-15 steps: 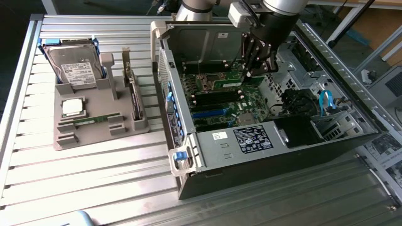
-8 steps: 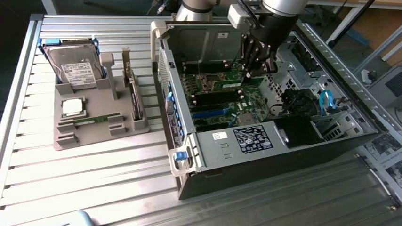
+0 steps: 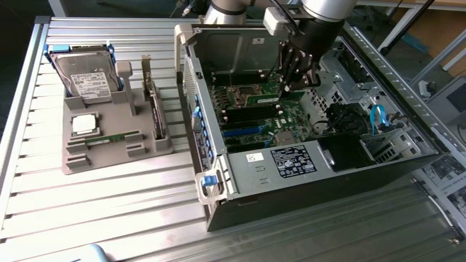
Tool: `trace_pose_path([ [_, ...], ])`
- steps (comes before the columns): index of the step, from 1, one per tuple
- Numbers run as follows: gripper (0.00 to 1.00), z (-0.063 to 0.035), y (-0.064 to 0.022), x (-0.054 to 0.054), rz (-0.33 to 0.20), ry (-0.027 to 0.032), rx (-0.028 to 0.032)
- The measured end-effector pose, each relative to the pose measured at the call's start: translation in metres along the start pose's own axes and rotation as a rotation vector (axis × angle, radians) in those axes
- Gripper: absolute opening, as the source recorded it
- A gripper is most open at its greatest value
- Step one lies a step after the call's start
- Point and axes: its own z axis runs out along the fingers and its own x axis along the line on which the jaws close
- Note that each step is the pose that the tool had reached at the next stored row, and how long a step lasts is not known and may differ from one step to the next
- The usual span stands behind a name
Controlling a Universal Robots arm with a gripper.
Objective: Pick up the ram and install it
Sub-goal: 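Insert the ram into the slot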
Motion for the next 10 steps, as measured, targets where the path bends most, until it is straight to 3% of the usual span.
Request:
trace_pose_path([
  [10,0.13,0.0051,-0.0001,-0.0006,0.000,0.0005,0.0000],
])
